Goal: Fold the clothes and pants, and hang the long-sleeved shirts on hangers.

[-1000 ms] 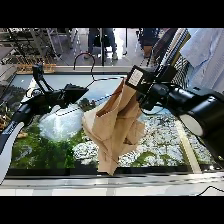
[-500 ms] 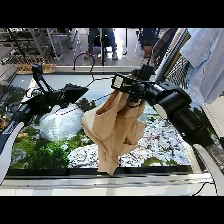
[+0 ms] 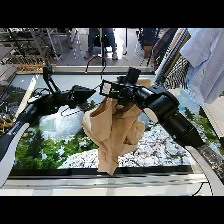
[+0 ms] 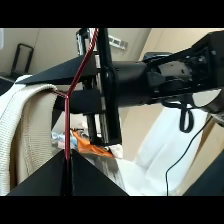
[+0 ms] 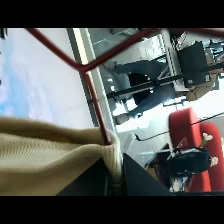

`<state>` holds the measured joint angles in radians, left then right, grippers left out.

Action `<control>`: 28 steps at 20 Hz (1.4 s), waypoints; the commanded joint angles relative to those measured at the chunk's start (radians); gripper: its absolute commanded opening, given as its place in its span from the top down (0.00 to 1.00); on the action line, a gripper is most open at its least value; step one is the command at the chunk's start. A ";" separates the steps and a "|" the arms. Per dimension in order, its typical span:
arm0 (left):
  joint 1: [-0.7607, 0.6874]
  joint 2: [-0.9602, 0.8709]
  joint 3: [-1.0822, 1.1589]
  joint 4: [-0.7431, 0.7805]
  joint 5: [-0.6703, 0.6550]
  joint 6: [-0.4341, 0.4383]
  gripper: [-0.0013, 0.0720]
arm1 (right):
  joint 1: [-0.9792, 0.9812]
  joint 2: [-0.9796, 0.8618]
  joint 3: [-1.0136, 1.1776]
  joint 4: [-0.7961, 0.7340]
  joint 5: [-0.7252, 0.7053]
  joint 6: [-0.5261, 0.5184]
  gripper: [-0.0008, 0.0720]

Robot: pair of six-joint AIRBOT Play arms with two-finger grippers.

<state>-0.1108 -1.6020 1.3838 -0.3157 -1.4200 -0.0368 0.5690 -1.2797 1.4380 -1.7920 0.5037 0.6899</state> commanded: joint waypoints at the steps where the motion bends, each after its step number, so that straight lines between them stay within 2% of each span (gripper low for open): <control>1: -0.010 0.000 0.001 -0.008 0.034 0.001 0.96 | 0.011 -0.001 0.000 0.038 0.070 0.007 0.95; 2: -0.010 0.000 0.001 -0.008 0.057 0.001 0.96 | 0.011 -0.001 0.000 0.038 0.097 0.007 0.95; 3: -0.009 0.000 0.001 -0.008 0.092 0.001 0.81 | 0.011 -0.001 0.000 0.038 0.116 0.007 0.95; 4: -0.003 0.002 0.001 -0.008 0.148 0.000 0.38 | 0.011 -0.001 0.000 0.038 0.127 0.007 0.95; 5: 0.008 0.002 0.002 -0.008 0.202 -0.012 0.06 | 0.011 0.000 0.000 0.039 0.129 0.007 0.95; 6: 0.028 0.002 0.002 -0.007 0.242 -0.042 0.01 | 0.010 0.000 0.000 0.039 0.129 0.007 0.95; 9: 0.109 0.010 0.002 -0.002 0.250 -0.141 0.01 | 0.010 -0.001 -0.002 0.042 0.132 0.046 0.96; 11: 0.172 0.030 0.004 0.082 0.256 -0.206 0.01 | 0.008 -0.002 -0.003 0.042 0.132 0.099 0.96; 13: 0.235 0.066 0.008 0.247 0.315 -0.373 0.01 | -0.006 -0.002 -0.003 0.040 0.133 0.189 0.96; 15: 0.288 0.126 0.009 0.418 0.371 -0.606 0.04 | -0.034 -0.002 -0.003 0.039 0.133 0.304 0.96; 17: 0.307 0.213 0.015 0.606 0.359 -0.861 0.10 | -0.068 -0.002 -0.003 0.016 0.132 0.403 0.96; 19: 0.264 0.301 0.014 0.862 0.305 -1.173 0.12 | -0.101 -0.001 -0.003 -0.053 0.131 0.506 0.96; 21: 0.159 0.343 0.014 1.057 0.237 -1.410 0.12 | -0.134 -0.001 0.000 -0.055 0.126 0.529 0.96; 23: 0.026 0.334 0.012 1.128 0.227 -1.552 0.11 | -0.151 0.000 0.000 -0.057 0.116 0.528 0.96; 26: -0.144 0.278 0.013 1.131 0.361 -1.696 0.12 | -0.150 0.000 0.000 -0.056 0.101 0.521 0.95; 28: -0.201 0.234 0.014 1.131 0.449 -1.798 0.20 | -0.150 -0.001 0.000 -0.055 0.101 0.521 0.95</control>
<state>-0.2039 -1.3285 1.3964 0.7506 -1.0836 -1.6192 0.4252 -1.2808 1.4368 -1.8435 0.6151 1.1973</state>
